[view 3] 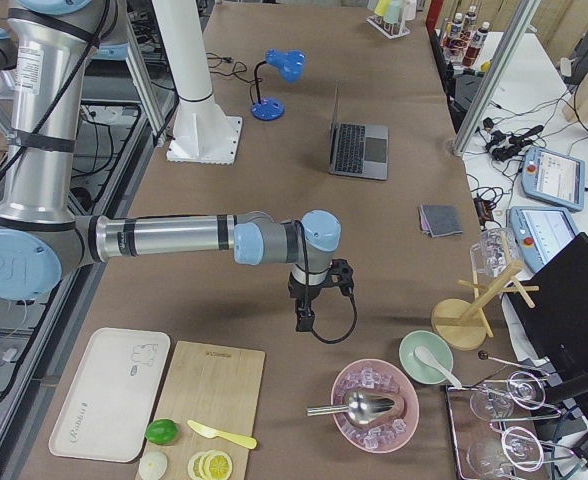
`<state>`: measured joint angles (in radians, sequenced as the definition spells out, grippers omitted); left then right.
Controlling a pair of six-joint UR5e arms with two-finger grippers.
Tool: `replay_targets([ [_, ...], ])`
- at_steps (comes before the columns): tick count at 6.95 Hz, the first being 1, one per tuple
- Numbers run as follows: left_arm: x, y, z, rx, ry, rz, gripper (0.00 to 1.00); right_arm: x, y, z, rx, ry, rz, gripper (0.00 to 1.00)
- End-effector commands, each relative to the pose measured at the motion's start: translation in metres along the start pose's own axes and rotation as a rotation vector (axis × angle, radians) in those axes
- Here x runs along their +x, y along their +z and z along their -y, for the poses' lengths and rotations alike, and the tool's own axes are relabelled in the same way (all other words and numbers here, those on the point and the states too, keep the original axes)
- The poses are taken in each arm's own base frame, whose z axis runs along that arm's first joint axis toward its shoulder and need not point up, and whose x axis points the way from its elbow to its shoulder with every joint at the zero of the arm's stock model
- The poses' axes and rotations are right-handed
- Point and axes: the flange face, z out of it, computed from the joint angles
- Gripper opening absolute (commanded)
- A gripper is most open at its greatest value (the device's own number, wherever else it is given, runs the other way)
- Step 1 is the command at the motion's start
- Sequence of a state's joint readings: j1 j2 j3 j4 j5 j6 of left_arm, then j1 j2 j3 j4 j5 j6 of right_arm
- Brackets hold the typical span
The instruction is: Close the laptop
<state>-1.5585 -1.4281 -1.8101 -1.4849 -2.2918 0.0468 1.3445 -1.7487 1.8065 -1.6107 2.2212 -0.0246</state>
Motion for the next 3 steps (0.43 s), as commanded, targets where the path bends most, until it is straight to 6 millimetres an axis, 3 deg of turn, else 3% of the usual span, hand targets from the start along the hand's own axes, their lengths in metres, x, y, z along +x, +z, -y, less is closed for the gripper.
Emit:
replay_targets([
  [1, 0.0006, 0.0000, 0.0015, 0.000, 0.001, 0.002, 0.98, -0.0009, 0.0004, 0.0002, -0.001, -0.002, 0.000, 1.00],
  [3, 0.0015, -0.0020, 0.0023, 0.005, 0.006, 0.002, 0.98, -0.0009, 0.0004, 0.0002, -0.001, -0.002, 0.000, 1.00],
])
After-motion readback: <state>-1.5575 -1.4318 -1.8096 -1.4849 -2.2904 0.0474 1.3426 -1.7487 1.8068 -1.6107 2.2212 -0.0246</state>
